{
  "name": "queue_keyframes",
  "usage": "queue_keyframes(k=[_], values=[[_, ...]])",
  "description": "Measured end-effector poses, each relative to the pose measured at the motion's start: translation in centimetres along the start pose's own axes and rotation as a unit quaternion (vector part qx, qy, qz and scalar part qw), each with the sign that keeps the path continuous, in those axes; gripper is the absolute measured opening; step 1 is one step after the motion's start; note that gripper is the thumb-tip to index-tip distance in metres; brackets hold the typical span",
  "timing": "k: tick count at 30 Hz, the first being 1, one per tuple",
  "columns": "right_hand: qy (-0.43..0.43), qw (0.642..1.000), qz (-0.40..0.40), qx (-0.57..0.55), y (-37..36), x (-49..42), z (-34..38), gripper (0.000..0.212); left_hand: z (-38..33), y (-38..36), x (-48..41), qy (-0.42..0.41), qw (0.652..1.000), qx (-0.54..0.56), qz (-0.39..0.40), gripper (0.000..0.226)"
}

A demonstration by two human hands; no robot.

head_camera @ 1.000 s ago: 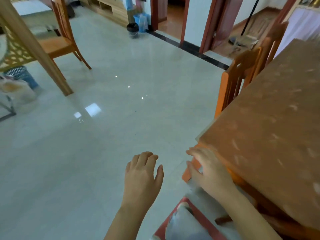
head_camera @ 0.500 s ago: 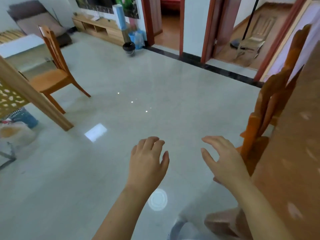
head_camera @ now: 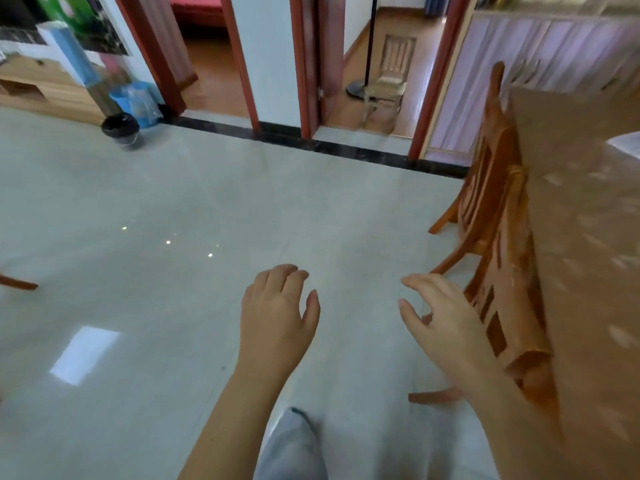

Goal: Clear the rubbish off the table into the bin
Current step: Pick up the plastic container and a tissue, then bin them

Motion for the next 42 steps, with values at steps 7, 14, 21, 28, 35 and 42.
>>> queue_keyframes(k=[7, 14, 21, 28, 35, 42], values=[[-0.025, 0.998, -0.044, 0.028, -2.1, -13.4, 3.3, 0.039, 5.4, -2.1, -15.4, -0.051, 0.998, 0.027, 0.007, 0.034], [-0.116, 0.988, -0.063, 0.078, -2.1, -21.3, -3.3, 0.032, 3.3, -10.3, -25.6, -0.119, 0.986, 0.079, 0.082, 0.034], [-0.175, 0.972, -0.128, 0.087, 0.6, -32.2, -12.1, 0.037, -2.3, -18.7, -37.9, -0.19, 0.969, 0.081, 0.134, 0.035], [-0.237, 0.947, -0.174, 0.126, 5.9, -40.5, -20.7, 0.025, -8.4, -25.8, -49.6, -0.24, 0.952, 0.123, 0.148, 0.036], [-0.287, 0.923, -0.2, 0.16, 7.5, -47.7, -27.4, 0.019, -13.0, -34.3, -58.8, -0.282, 0.924, 0.168, 0.194, 0.031], [-0.375, 0.887, -0.208, 0.173, 7.3, -58.4, -33.7, 0.029, -16.7, -41.9, -72.1, -0.325, 0.897, 0.202, 0.221, 0.026]])
Point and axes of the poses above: each hand's wrist, its own x-axis away from the middle knuckle, its own y-axis out of the back of the hand, z = x × y, the point moved 6 cm from there along -x, towards the middle knuckle, and after that the axes turned 5 degrees about x, right-handed, at the moved point
